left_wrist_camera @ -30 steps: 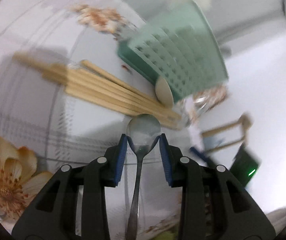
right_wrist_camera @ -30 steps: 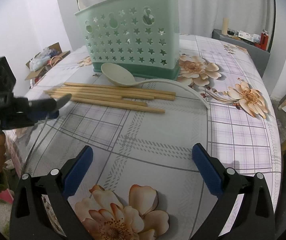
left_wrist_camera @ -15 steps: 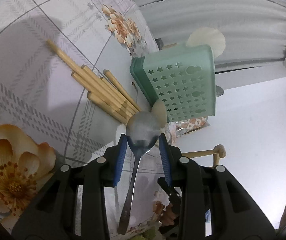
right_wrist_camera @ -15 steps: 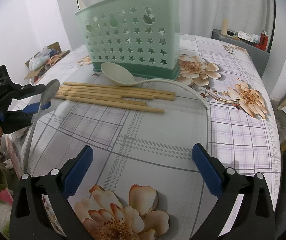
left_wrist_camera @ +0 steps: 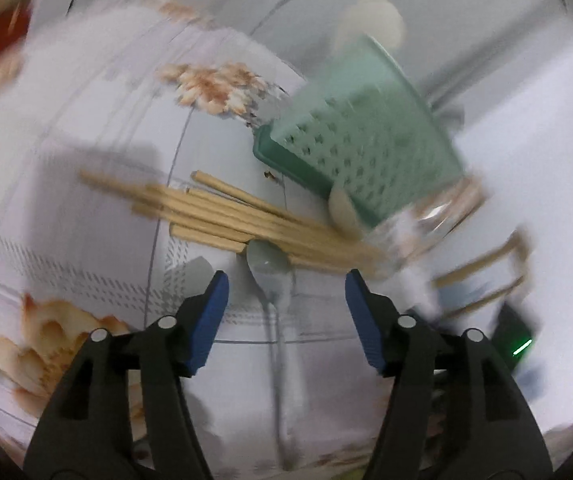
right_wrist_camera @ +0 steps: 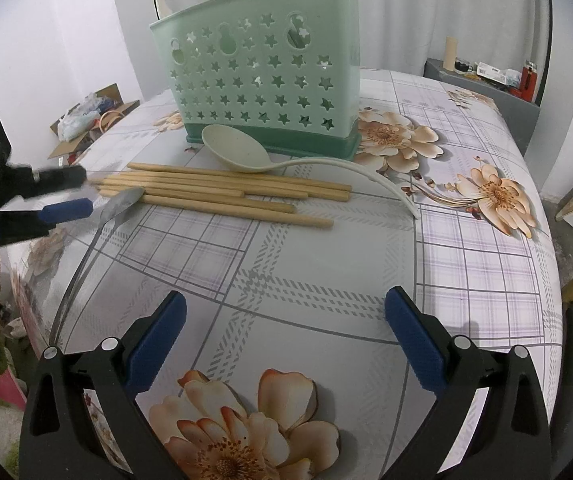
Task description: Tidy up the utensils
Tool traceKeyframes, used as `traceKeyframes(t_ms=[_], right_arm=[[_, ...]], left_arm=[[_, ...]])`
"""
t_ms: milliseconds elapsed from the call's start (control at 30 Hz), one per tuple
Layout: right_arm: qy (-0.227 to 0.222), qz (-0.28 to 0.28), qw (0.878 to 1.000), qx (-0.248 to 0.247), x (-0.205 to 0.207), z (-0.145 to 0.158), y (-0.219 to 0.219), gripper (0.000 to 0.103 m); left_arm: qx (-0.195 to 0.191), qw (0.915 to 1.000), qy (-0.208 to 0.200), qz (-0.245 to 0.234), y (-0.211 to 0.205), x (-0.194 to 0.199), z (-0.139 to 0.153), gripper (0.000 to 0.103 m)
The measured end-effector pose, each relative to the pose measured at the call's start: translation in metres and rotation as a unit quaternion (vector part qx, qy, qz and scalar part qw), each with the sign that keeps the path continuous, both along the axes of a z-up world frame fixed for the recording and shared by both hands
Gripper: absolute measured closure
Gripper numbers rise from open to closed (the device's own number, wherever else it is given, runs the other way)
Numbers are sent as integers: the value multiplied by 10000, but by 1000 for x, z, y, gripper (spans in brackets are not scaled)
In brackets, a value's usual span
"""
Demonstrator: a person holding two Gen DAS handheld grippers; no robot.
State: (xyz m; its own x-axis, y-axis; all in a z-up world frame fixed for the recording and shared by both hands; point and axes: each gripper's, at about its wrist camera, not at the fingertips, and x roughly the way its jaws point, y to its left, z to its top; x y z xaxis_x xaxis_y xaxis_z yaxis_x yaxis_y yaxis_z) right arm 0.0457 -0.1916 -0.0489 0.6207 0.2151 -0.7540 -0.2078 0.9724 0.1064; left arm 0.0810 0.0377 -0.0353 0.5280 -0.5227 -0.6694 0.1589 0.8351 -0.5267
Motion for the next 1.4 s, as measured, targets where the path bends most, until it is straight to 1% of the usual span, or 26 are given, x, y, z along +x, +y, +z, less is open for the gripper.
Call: traceKeyframes(t_ms=[33,67,100,133,200,233,267,300,333,400,433,500,633,700,767,833,900,967,1000,1033,1100,1133,1167,1233,1333,1400], right_arm=[[-1,0,10000,2,0,0,-1,6],[1,1,10000,0,0,0,0,6],[0,0,10000,0,0,0,0,6],[0,0,10000,1,0,0,0,6],[0,-1,10000,4,0,0,0,6],[-1,-1,10000,7,0,0,-1,6],[-2,1,10000,-1,0,0,0,6],[-1,2,10000,9,0,1,-1,6],[-4,-2,10000,7,0,1,0,6],[-6,-5,10000,14,0,1,-1,6],[-6,-4,10000,17,1,1,-2,6],[-9,-8,10000,35,1,1,-2,6],[-19,-10,10000,59,0,1,-2,6],[-23,-10,10000,69,-1,1,-2,6],[-24,-12,10000,84,-1,1,-2,6],[-26,-10,10000,89,-1,1,-2,6],[-25,-11,10000,91,-1,1,-2,6],[-25,-12,10000,93,-1,1,-2,6],[-26,-12,10000,92,-1,1,-2,6],[-25,-12,10000,91,-1,1,-2,6],[-25,-13,10000,93,-1,1,-2,6],[-26,-14,10000,95,-1,1,-2,6],[-26,-13,10000,93,-1,1,-2,6],[-25,-12,10000,93,-1,1,-2,6],[-27,-12,10000,87,-1,1,-2,6],[-27,-13,10000,86,-1,1,-2,6]], left_arm=[[443,9989,-110,-120,-10,-2,2,45],[1101,9931,-288,-299,-25,-5,4,45],[1673,9837,-458,-479,-39,-8,5,45],[2031,9756,-557,-620,-48,-10,4,45],[2845,9512,-681,-981,-71,-14,-3,45],[3010,9454,-664,-1060,-74,-14,-6,45],[3040,9439,-740,-1052,-75,-15,-5,46],[2984,9461,-645,-1080,-72,-13,-5,47],[2891,9498,-561,-1060,-70,-10,-5,49],[2660,9583,-402,-963,-63,-5,-5,57],[2630,9602,-371,-868,-59,-3,-4,61],[2625,9614,-320,-756,-54,2,-4,71],[2482,9665,-213,-622,-50,8,-2,82],[2478,9671,-196,-535,-48,9,-2,94],[2383,9700,-146,-454,-46,9,-2,98],[2196,9747,-109,-393,-42,9,-2,99],[2244,9738,-177,-331,-43,6,-1,99],[2430,9690,-310,-321,-47,3,2,99],[2594,9642,-424,-347,-51,0,4,99],[2889,9544,-617,-433,-59,-4,6,99],[3306,9383,-835,-584,-70,-9,7,99],[3573,9262,-954,-733,-79,-13,5,99],[3736,9180,-1002,-875,-86,-16,3,99],[3943,9066,-1009,-1111,-97,-20,-3,98],[4003,9030,-1011,-1190,-104,-23,-5,95],[3930,9059,-976,-1236,-105,-24,-4,95]])
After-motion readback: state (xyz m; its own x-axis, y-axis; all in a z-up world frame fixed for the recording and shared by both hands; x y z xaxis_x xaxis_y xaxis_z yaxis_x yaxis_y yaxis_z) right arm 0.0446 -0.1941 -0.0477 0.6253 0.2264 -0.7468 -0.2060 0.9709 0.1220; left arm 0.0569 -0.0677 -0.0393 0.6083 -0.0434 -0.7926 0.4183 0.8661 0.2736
